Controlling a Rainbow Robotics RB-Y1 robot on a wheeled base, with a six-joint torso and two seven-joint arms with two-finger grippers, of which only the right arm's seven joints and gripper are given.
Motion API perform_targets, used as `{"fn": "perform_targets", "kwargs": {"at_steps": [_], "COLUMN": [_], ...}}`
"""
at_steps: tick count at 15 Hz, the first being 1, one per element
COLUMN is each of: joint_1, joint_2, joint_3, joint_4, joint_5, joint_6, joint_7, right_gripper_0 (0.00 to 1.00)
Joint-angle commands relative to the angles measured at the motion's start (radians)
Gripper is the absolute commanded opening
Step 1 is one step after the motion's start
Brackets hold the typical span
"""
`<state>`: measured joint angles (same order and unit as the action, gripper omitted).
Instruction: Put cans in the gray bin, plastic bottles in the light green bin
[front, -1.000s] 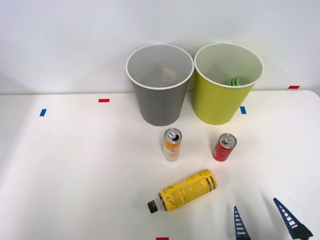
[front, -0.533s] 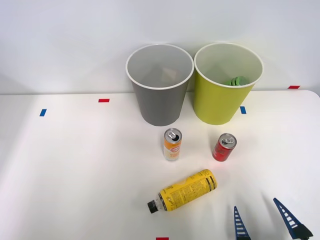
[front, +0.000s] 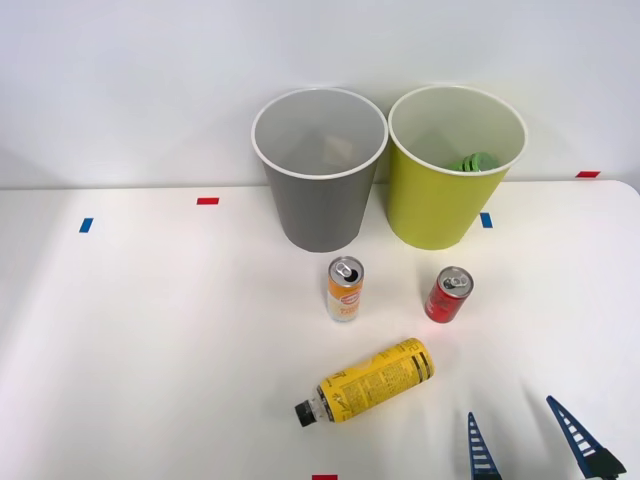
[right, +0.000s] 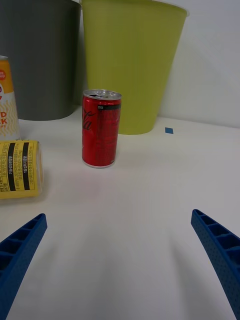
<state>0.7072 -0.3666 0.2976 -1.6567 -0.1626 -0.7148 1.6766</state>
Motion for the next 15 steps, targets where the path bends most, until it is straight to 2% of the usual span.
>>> {"fn": "perform_targets", "kwargs": {"at_steps": [1,15], "joint_1": [0.000,0.000], "joint_2": [0.000,0.000], "joint_3": [0.000,0.000], "joint_4": [0.000,0.000], "joint_5": [0.000,0.000], "joint_6": [0.000,0.000], "joint_7": [0.000,0.000], "right_gripper_0": [1.00,1.00]}}
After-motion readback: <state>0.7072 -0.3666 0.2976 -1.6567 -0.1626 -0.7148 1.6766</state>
